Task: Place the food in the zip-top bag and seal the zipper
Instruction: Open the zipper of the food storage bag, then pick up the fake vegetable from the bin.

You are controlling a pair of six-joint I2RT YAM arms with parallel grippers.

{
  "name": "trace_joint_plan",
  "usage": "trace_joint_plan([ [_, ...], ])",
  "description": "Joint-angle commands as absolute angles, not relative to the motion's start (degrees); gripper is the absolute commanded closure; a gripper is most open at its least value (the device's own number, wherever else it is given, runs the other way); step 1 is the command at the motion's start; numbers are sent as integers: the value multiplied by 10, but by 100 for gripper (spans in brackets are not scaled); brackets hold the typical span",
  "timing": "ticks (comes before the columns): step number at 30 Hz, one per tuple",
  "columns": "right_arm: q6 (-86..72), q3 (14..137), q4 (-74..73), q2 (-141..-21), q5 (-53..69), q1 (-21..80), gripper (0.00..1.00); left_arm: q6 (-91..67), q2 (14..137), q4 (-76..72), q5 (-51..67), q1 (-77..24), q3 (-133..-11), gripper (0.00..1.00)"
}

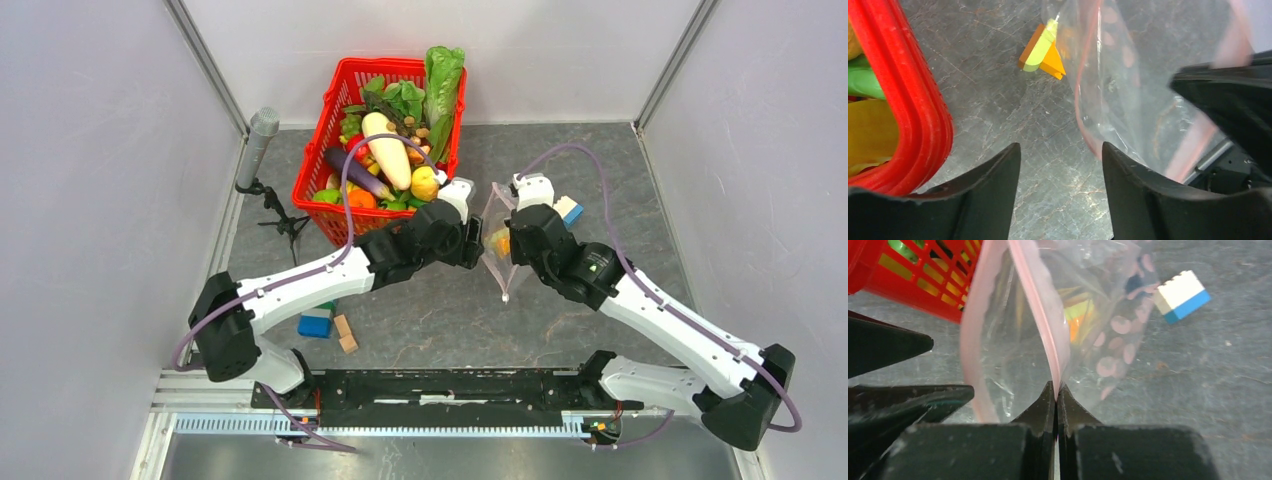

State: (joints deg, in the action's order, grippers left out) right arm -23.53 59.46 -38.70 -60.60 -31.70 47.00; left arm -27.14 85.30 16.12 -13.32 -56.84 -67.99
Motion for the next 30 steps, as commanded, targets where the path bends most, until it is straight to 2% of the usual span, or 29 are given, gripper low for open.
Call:
trace_joint_plan([
  [1, -216, 551, -272, -595, -220, 439, 100, -242, 812, 137, -120, -563, -711, 29],
  [8, -214, 545, -227, -610, -176, 407, 100, -204, 779, 155, -116, -546, -747, 11],
  [13, -212, 540, -206, -609, -153, 397, 100, -162, 794, 163, -94, -501, -806, 9],
  [18, -211, 525, -197, -603, -148, 394, 100, -112, 848, 152, -3, -421, -906, 0],
  [20, -213, 516, -191, -600, -138, 393, 100, -70, 890, 162, 33, -403, -965, 0],
  [30, -224, 490, -178, -588, -116, 393, 100, -13, 1127, 200, -12, -339, -1237, 3],
])
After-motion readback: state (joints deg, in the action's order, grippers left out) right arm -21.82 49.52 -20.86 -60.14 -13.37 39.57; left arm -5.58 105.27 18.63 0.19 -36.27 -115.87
